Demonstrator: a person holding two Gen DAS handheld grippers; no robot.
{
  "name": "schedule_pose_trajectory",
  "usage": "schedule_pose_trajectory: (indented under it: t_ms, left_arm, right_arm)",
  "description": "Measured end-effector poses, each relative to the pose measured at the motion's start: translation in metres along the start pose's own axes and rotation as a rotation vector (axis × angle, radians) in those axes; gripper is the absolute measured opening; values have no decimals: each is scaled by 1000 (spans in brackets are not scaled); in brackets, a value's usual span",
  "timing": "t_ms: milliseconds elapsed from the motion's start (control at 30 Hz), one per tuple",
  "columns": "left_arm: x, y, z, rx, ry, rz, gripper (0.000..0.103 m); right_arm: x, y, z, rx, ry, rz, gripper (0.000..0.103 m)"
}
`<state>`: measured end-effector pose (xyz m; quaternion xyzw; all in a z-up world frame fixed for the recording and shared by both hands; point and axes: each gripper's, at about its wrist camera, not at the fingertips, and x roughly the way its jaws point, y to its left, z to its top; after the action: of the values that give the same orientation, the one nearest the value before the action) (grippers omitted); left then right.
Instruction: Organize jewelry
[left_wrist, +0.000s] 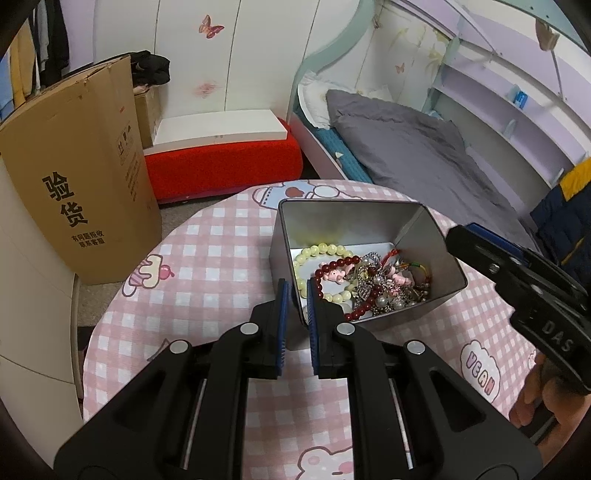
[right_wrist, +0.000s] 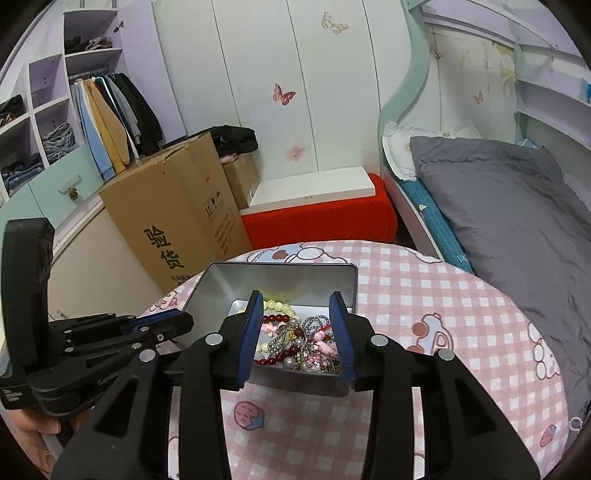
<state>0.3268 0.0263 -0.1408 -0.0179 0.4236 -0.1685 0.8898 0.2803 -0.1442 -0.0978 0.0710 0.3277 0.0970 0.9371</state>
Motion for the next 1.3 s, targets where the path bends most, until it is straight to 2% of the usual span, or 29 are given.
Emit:
schedule_pose_trajectory:
  t_ms: [233, 333, 633, 700, 733, 800, 933, 1233, 1300]
  left_arm:
    - [-24, -5, -3, -8, -47, 29, 11]
    - [-45, -10, -7, 2, -85, 75, 11]
    - [-126, -23, -35, -11, -240, 149, 13]
    - [-144, -27, -43, -15, -275, 165, 35]
    - [-154, -30, -48, -19, -306, 177, 63]
    - [-175, -37, -57, -21, -374, 195, 66]
    - [-203, -51, -68, 1, -426, 236, 66]
    - [-258, -81, -93, 30, -567, 323, 91]
    - [-268, -87, -99, 34, -586, 332, 93]
  right_arm:
    - [-37, 0, -1, -3, -45, -3, 45]
    - [-55, 3, -3, -9, -65, -2, 49]
    - [-115, 20, -15, -51, -136, 15, 57]
    - [-127, 23, -17, -60, -151, 22, 58]
    - [-134, 26, -19, -69, -163, 24, 59]
    - [-149, 31, -21, -86, -189, 24, 60]
    - [-172, 38, -25, -109, -228, 27, 62]
    - [-218, 56, -40, -176, -328, -20, 75]
    - [-225, 58, -43, -186, -348, -33, 77]
